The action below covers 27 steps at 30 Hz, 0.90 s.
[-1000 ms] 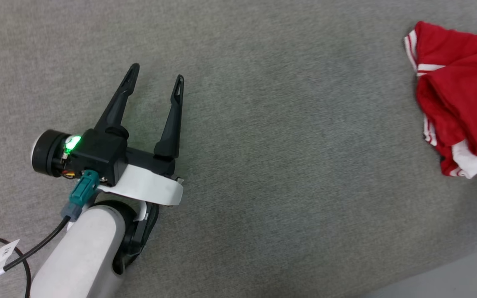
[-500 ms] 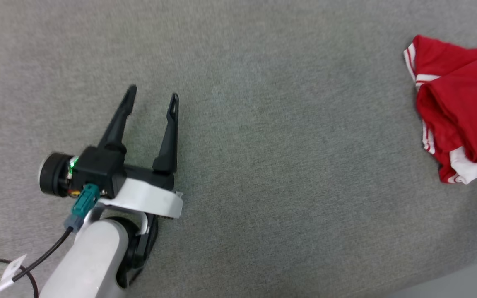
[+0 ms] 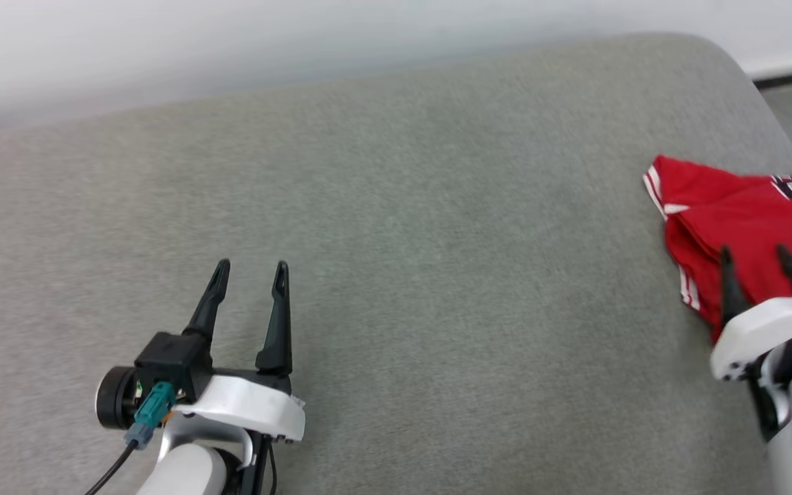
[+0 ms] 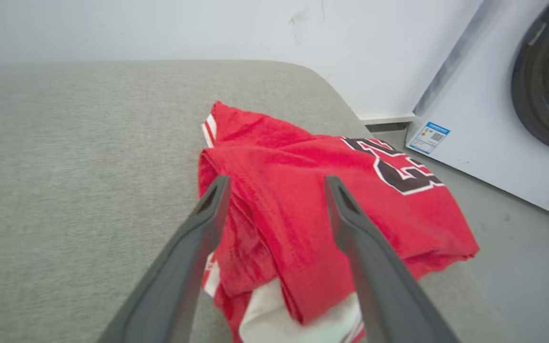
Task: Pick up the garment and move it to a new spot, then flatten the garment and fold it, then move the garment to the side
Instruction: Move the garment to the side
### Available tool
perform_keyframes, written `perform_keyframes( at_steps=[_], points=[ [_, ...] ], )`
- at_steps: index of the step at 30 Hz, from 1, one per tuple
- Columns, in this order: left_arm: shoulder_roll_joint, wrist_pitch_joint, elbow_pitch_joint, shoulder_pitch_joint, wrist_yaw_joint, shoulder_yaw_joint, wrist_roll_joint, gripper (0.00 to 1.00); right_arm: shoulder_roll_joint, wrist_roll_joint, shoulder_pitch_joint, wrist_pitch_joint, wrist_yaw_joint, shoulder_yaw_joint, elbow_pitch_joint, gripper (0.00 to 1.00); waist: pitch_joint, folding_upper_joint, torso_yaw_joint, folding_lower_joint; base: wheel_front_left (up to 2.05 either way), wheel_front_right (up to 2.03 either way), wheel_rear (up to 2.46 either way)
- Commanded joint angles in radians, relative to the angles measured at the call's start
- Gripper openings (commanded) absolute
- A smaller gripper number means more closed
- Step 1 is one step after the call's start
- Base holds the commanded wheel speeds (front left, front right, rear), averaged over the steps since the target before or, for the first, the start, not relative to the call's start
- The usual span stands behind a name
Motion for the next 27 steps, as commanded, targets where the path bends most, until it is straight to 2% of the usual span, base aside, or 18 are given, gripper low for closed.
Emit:
perform_keyframes(
  at_steps=[1, 6, 11, 19, 27],
  points=[
    [-0.001, -0.008, 0.012, 0.023, 0.005, 0.005, -0.006, 1.0, 0.023, 0.027, 0.045, -0.006, -0.001, 0.038, -0.054, 1.0, -0.062, 0.0, 0.065, 0.0001, 0.0, 0.0, 0.0],
    [-0.002, -0.021, 0.039, 0.057, 0.008, 0.025, -0.021, 1.0, 0.062, 0.106, 0.159, -0.001, -0.001, 0.136, -0.224, 1.0, -0.108, 0.0, 0.122, 0.0001, 0.0, 0.0, 0.0],
    [0.011, -0.03, 0.056, 0.096, 0.014, 0.048, -0.025, 1.0, 0.071, 0.145, 0.275, 0.035, -0.001, 0.194, -0.417, 1.0, -0.149, 0.0, 0.154, 0.0001, 0.0, 0.0, 0.0],
    [0.016, -0.034, 0.084, 0.157, 0.014, 0.048, -0.019, 1.0, 0.097, 0.151, 0.477, 0.136, -0.001, 0.217, -0.688, 1.0, -0.214, 0.0, 0.166, 0.0001, 0.0, 0.0, 0.0],
    [0.006, -0.035, 0.088, 0.177, 0.011, 0.04, -0.022, 1.0, 0.122, 0.166, 0.586, 0.197, -0.001, 0.215, -0.824, 1.0, -0.233, 0.0, 0.16, 0.0001, 0.0, 0.0, 0.0]
  ],
)
